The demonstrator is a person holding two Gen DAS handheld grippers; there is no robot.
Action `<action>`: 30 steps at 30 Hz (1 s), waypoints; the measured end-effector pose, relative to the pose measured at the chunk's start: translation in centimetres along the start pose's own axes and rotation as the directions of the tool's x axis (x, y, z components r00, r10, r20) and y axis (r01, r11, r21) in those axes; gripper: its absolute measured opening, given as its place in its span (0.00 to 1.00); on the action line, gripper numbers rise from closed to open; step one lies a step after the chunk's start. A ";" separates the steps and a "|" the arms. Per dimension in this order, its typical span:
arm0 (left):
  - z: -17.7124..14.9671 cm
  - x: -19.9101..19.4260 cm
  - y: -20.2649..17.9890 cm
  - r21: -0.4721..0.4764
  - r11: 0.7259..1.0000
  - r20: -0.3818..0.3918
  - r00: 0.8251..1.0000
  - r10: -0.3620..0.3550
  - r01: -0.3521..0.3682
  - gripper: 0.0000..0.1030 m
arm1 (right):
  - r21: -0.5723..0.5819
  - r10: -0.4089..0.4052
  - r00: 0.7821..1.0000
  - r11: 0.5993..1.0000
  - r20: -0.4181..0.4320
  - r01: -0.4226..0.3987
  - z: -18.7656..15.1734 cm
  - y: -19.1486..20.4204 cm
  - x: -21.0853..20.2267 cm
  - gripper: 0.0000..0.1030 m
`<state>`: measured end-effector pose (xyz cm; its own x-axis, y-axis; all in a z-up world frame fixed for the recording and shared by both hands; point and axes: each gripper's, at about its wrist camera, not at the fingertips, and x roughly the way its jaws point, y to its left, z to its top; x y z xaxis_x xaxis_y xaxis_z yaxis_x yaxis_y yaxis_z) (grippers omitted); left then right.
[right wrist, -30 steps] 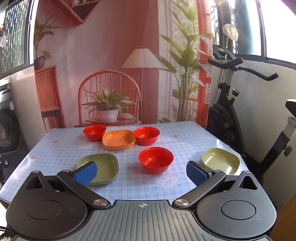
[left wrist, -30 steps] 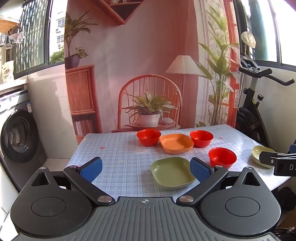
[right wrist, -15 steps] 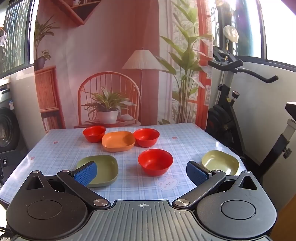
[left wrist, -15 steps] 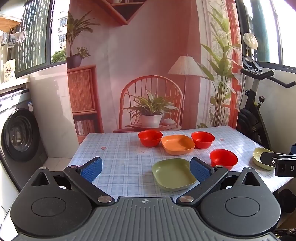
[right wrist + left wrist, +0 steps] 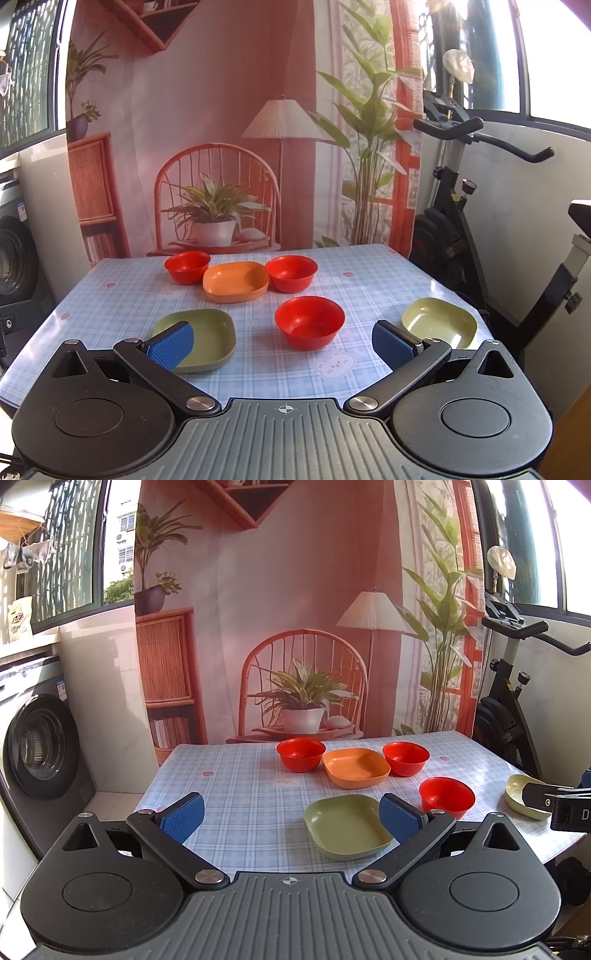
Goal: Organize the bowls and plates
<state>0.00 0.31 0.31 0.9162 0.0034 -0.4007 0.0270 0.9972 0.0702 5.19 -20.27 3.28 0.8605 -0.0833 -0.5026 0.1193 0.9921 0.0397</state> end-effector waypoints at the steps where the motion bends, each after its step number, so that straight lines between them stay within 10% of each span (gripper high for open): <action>1: 0.0 0.0 0.0 0.000 1.000 -0.001 1.000 0.000 0.000 0.99 | 0.001 0.001 1.000 1.000 -0.001 -0.001 0.0 0.0 0.0 1.00; 30: 0.0 0.3 0.0 -0.014 1.000 -0.008 1.000 0.003 -0.003 0.99 | 0.001 0.001 1.000 1.000 -0.003 -0.001 0.0 0.0 0.0 1.00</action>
<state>0.28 0.29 0.21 0.9130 0.0073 -0.4080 0.0183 0.9981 0.0587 5.18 -20.22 3.23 0.8594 -0.0817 -0.5047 0.1185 0.9921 0.0413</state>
